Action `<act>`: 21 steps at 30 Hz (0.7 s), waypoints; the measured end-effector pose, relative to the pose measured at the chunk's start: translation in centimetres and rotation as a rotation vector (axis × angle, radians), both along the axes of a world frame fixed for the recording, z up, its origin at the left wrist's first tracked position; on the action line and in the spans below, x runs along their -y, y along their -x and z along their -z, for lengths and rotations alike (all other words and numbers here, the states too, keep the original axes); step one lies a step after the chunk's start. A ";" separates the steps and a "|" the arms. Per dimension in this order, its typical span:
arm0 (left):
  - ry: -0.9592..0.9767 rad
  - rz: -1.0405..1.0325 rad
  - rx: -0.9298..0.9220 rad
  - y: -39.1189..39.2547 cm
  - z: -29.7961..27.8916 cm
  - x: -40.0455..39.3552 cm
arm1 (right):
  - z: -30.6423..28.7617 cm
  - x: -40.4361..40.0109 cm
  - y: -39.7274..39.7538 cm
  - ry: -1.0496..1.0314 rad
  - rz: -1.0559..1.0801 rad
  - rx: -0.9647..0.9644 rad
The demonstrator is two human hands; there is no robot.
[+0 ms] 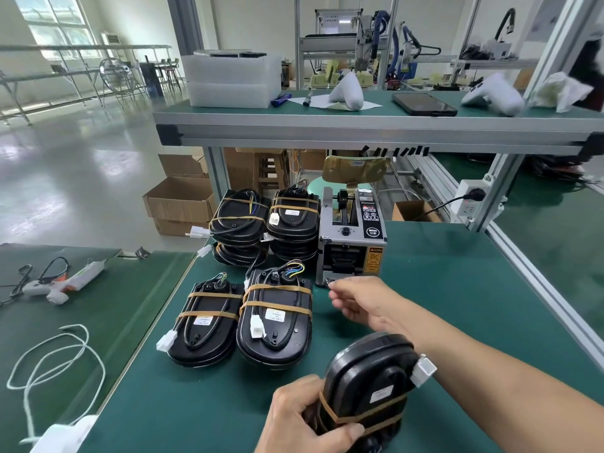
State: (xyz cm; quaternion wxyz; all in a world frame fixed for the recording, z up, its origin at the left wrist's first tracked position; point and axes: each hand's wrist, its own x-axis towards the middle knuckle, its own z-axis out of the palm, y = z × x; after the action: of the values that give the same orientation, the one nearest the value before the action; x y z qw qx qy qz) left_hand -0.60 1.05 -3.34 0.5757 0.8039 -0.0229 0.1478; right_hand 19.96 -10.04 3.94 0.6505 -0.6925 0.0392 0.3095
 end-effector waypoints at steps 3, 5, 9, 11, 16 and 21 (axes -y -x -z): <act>-0.010 -0.003 0.003 0.0 0.1 0.0 | -0.7 2.4 1.1 -0.057 -0.054 0.078; -0.012 0.000 0.007 0.1 0.2 0.0 | -1.5 3.9 2.2 -0.096 -0.082 0.138; -0.030 -0.009 0.024 0.0 0.3 0.0 | -3.9 6.9 5.1 -0.125 -0.097 0.317; -0.036 -0.012 0.045 0.0 0.3 0.1 | -5.2 8.1 6.7 -0.138 -0.089 0.382; -0.059 -0.009 0.072 0.1 0.4 0.2 | -7.9 11.0 9.2 -0.175 -0.070 0.475; -0.066 -0.018 0.097 0.2 0.8 0.1 | -8.8 12.4 11.0 -0.033 -0.178 0.620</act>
State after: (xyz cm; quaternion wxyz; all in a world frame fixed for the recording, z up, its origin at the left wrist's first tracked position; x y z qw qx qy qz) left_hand -0.75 0.94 -4.12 0.5457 0.8145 -0.0483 0.1910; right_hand 8.93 -22.40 12.71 0.6130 -0.7439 -0.2263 0.1401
